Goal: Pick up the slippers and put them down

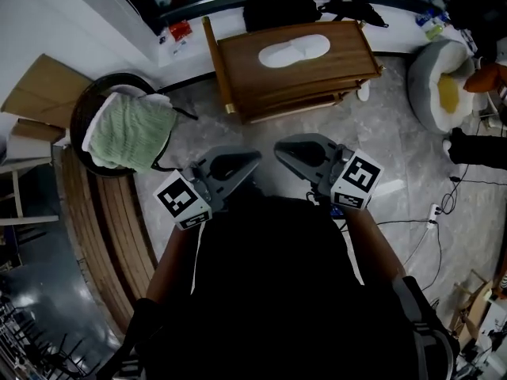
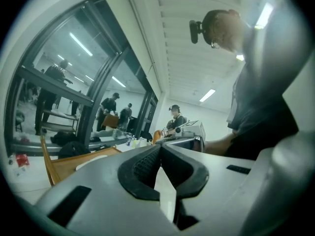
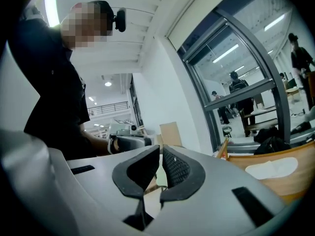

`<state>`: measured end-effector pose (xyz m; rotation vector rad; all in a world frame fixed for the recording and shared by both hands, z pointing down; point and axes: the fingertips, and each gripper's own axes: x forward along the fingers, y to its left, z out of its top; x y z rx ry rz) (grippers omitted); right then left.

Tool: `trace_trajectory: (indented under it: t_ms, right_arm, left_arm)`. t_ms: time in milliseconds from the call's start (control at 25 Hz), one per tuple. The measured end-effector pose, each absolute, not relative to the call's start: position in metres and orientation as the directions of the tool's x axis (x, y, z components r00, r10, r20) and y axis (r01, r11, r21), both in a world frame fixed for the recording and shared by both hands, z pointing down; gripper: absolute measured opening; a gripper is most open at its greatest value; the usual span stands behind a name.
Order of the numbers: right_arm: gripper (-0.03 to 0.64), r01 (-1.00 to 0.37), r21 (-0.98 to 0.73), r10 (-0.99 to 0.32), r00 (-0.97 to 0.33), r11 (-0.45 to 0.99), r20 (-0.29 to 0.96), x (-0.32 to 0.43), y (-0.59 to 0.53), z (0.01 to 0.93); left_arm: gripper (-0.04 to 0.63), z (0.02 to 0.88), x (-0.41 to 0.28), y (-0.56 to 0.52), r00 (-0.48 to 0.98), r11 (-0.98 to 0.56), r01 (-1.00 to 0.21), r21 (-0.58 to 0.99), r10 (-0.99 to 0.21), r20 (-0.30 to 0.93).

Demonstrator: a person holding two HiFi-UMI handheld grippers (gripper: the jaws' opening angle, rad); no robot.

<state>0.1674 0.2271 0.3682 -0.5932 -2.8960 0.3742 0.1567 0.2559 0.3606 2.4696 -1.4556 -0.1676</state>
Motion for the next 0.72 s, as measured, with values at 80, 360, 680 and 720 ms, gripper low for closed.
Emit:
trace_trajectory:
  t_ms: [80, 360, 680, 720]
  right_arm:
    - [0.031, 0.356, -0.278, 0.392, -0.916, 0.892, 0.084, 0.148, 0.222, 0.359]
    - [0.031, 0.298, -0.322, 0.31, -0.951, 0.899, -0.015, 0.106, 0.197, 0.343]
    - [0.031, 0.315, -0.35, 0.326, -0.945, 0.882, -0.03, 0.083, 0.157, 0.357]
    - [0.031, 0.327, -0.351, 0.337, -0.941, 0.877, -0.033, 0.076, 0.149, 0.359]
  left_arm:
    - [0.011, 0.357, 0.135, 0.251, 0.506, -0.479, -0.831, 0.281, -0.862, 0.026]
    - [0.011, 0.361, 0.075, 0.22, 0.563, -0.54, -0.793, 0.282, -0.826, 0.002]
    - [0.011, 0.364, 0.053, 0.179, 0.538, -0.511, -0.799, 0.316, -0.843, -0.005]
    - [0.011, 0.368, 0.047, 0.173, 0.528, -0.498, -0.807, 0.318, -0.849, 0.01]
